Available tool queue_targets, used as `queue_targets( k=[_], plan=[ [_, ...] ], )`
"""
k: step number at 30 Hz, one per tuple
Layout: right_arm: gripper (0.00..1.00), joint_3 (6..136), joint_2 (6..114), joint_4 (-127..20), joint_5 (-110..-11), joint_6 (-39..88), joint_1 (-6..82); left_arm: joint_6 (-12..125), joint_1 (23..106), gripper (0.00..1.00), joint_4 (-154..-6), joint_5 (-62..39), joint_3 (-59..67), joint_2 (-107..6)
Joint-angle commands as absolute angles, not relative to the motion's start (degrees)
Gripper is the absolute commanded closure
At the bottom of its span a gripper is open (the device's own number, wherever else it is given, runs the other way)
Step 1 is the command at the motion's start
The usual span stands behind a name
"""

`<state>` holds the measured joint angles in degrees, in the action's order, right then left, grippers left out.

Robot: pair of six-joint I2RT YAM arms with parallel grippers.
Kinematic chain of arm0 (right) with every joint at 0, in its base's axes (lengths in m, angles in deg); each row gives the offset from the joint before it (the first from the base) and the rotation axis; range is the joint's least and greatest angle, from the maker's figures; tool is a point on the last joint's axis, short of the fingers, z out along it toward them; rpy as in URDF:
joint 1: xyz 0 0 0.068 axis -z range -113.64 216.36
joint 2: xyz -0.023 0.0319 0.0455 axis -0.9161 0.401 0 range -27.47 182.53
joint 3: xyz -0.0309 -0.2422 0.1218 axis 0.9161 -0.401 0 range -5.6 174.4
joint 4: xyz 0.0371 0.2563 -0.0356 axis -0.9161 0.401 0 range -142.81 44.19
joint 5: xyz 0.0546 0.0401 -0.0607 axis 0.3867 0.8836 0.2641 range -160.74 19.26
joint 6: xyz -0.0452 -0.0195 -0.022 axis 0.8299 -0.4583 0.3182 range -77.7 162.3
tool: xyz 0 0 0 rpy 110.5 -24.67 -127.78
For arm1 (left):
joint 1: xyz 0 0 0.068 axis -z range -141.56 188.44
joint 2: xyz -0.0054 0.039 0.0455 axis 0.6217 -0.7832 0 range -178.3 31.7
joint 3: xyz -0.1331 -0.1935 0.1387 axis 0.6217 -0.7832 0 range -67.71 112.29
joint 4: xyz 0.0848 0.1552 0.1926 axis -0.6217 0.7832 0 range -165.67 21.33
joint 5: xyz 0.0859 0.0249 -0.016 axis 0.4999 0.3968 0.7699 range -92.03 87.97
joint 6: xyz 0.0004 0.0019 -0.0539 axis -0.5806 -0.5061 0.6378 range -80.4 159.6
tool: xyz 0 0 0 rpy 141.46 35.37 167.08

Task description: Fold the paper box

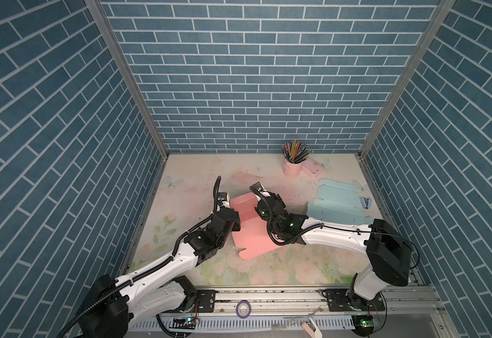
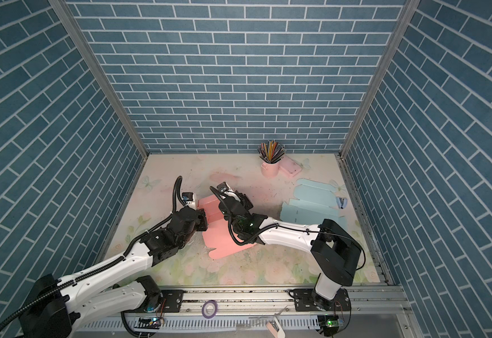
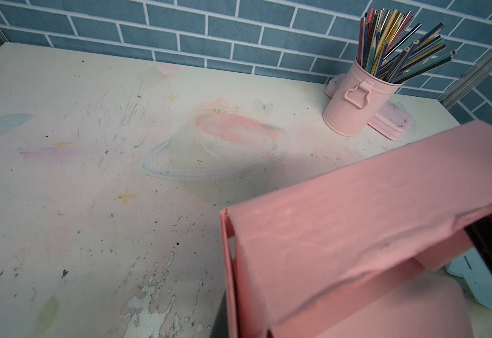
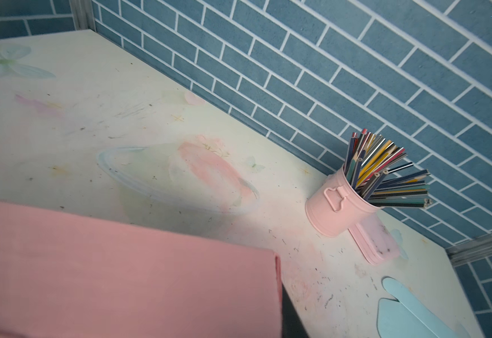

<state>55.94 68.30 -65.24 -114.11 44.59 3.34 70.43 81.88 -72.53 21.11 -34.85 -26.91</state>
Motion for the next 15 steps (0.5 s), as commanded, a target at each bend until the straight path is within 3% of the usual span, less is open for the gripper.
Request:
queue_targets(
  k=[1,5,10,15],
  plan=[
    [0.79,59.1,72.4,-64.0,-119.5,50.0,1.9,70.9,82.3,1.0,-75.4,19.5,-33.8,-26.4],
    [0.78,61.7,76.7,-65.5,-124.4,53.3,1.0,71.2,82.3,1.0,-75.4,19.2,-33.7,-26.2],
    [0.67,61.5,76.7,-67.2,-123.2,51.9,1.1,71.0,82.3,1.0,-75.2,18.9,-33.8,-25.8],
    [0.73,61.5,76.8,-68.1,-122.8,51.6,1.2,71.5,82.3,1.0,-75.6,18.5,-33.9,-25.7]
  ],
)
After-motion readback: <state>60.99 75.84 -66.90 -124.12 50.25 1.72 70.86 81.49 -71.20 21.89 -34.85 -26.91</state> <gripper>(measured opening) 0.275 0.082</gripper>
